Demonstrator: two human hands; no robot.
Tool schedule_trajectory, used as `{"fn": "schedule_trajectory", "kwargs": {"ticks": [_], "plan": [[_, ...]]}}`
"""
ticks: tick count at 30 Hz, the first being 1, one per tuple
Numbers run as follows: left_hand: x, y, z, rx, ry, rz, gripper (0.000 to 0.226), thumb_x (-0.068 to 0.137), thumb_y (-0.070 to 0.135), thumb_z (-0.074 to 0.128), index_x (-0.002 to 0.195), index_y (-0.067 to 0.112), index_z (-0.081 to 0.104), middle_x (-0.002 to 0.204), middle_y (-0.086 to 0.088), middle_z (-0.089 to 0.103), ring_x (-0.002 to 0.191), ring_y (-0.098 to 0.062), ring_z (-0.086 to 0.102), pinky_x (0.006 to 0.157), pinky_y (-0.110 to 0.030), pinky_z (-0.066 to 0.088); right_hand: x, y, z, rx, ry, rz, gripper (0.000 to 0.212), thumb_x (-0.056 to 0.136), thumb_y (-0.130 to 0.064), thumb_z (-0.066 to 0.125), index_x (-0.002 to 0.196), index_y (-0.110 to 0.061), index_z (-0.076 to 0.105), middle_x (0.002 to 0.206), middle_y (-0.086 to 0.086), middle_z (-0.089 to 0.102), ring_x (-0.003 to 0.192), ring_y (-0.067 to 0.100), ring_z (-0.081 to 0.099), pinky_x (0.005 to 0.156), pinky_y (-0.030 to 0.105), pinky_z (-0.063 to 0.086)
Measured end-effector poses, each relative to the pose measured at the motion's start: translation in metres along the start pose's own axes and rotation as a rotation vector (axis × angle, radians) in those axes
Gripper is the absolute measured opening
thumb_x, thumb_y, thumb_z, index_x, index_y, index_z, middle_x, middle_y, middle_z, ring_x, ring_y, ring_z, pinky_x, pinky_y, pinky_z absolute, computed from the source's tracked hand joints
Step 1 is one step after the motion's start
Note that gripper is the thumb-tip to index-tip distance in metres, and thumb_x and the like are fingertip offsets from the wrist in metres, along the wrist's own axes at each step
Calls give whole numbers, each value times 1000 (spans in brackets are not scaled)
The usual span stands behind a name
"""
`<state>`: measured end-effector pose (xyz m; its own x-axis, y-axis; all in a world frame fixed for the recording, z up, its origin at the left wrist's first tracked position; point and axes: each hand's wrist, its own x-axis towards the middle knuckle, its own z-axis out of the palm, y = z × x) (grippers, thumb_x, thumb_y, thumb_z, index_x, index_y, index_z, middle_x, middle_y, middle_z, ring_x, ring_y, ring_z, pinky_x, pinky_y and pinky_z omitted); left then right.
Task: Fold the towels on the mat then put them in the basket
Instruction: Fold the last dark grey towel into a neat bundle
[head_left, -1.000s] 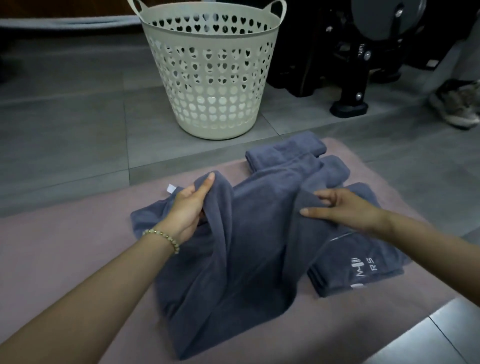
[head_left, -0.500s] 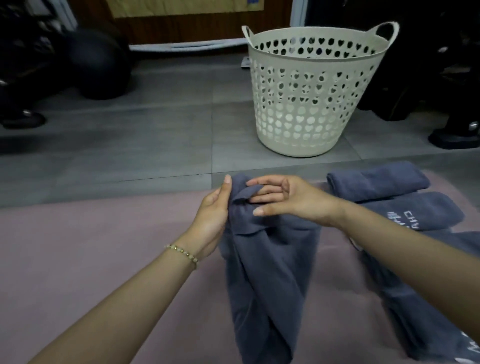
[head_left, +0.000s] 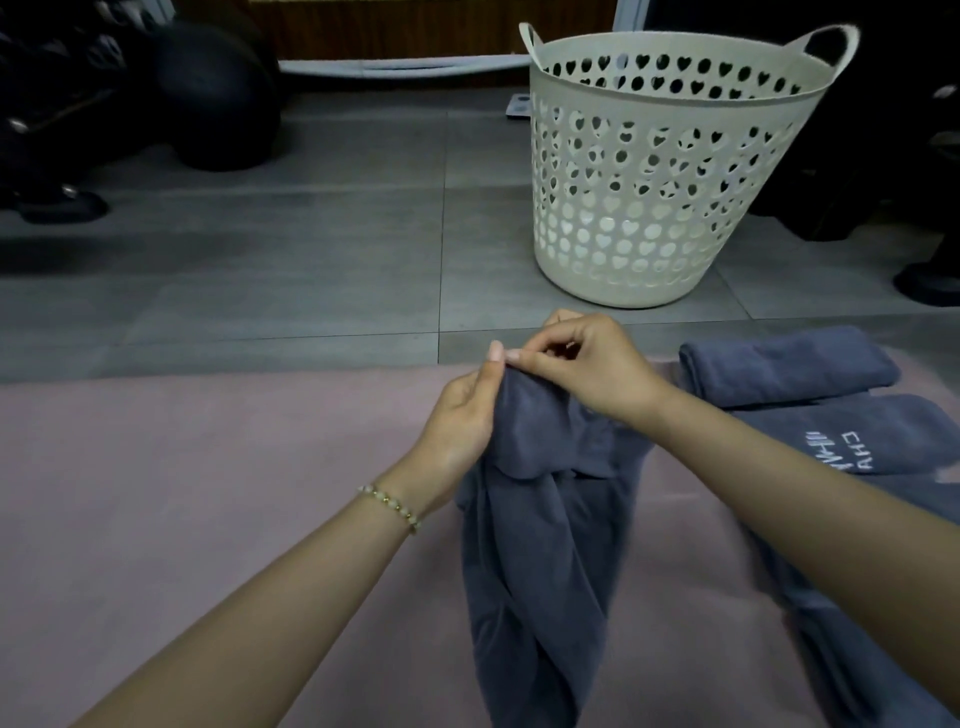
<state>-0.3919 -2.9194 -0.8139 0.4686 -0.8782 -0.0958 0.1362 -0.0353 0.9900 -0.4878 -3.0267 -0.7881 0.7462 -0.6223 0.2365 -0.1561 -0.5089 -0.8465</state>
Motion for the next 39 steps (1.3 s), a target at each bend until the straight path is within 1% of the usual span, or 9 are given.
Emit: {"fn": "schedule_trajectory", "kwargs": {"ticks": [3,7,13,17,22,25,31,34,39], "plan": [[0,-6,2,117,-5,60,40,101,26,36,106,-2,64,103,-12,69,93,-11,64,81,-16,51,0,3,-1,71,-64,123,20,86,-22,67,66,-17,69,71,-2,56,68,5,51,66,16,40],[5,-13,-7,147,102,61,40,102,28,37,101,2,68,101,-12,71,92,-16,67,81,-22,53,-2,11,-1,39,-190,164,51,88,-34,62,69,13,55,71,5,43,64,5,42,66,17,36],[17,-15,-53,-53,425,-78,37,102,32,34,103,7,61,101,-7,67,90,-16,64,75,-19,52,-21,37,-1,-94,-465,316,31,68,-37,82,78,-13,66,69,-18,61,69,1,59,65,13,44],[9,-23,-102,-136,695,-192,38,102,29,36,120,0,54,111,-11,59,98,-21,56,85,-30,48,-31,54,-5,-14,-545,488,34,70,-31,82,90,-7,71,81,3,74,77,12,68,69,25,55],[-20,-36,-163,-30,812,-270,36,101,32,37,109,2,55,104,-15,57,94,-26,55,75,-33,47,-43,65,-1,-102,-779,572,17,68,-31,83,71,-17,73,72,-10,72,71,5,66,68,17,49],[-45,-43,-205,273,894,-279,47,101,34,38,105,-8,60,98,-20,58,93,-28,54,85,-37,44,-48,72,4,-174,-834,617,26,57,-42,83,64,-19,74,65,-13,69,62,0,61,64,14,47],[-69,-62,-216,539,616,-326,45,95,36,53,58,13,41,61,-3,40,63,-17,36,54,-20,35,-44,88,22,119,-596,604,23,80,-21,73,95,-4,73,87,-3,73,81,5,66,70,12,49],[-63,-79,-209,579,575,-315,47,89,36,60,53,16,38,47,4,36,47,-11,32,39,-14,30,-33,90,45,305,-368,595,22,85,-14,68,101,0,69,84,-1,74,78,7,68,68,13,52],[-41,-104,-203,515,564,-279,32,85,30,68,68,7,57,58,0,52,51,-6,44,48,-9,39,-10,91,93,292,-190,525,21,91,-17,62,99,2,68,86,4,68,73,6,64,66,14,51]]}}
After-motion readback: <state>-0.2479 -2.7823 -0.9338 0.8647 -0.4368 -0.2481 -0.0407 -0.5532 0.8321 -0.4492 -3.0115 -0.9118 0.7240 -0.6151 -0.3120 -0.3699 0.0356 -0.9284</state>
